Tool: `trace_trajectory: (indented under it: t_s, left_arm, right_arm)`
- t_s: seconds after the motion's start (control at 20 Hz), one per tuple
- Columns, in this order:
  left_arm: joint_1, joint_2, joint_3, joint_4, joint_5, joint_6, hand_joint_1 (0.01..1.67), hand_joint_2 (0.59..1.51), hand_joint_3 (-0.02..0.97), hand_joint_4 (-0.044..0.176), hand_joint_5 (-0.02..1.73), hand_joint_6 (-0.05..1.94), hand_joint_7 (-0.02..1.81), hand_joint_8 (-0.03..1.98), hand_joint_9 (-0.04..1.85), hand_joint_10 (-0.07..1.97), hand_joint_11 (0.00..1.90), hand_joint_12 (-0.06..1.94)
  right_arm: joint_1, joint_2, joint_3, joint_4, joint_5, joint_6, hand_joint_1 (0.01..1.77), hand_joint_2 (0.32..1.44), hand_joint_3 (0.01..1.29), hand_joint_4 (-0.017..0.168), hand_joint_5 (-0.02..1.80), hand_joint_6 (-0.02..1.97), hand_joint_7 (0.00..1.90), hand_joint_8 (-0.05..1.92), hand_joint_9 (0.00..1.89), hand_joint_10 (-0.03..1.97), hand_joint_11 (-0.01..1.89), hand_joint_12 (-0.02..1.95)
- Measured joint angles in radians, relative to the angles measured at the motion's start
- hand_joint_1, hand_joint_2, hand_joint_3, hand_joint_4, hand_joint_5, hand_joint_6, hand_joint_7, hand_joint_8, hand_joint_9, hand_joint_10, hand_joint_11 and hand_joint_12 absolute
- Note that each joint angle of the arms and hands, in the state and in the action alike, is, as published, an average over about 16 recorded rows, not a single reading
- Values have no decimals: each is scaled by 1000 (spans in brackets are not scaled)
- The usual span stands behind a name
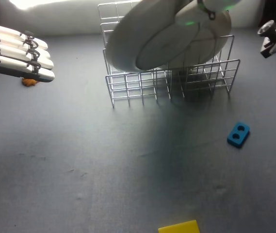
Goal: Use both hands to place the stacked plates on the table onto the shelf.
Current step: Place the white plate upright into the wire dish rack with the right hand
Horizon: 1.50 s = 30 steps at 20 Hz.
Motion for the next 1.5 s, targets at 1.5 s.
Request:
trace_trajectory:
  t_s: [1.5]
  left_arm:
    - [9,0,-27,3,-7,8,21,1172,18,2,22,4,16,-5,16,12,14,-4]
  right_arm:
    - [-173,-143,189,24,28,-48,1288,1042,13,-4,936,893,1107,590,1100,486,844,1075]
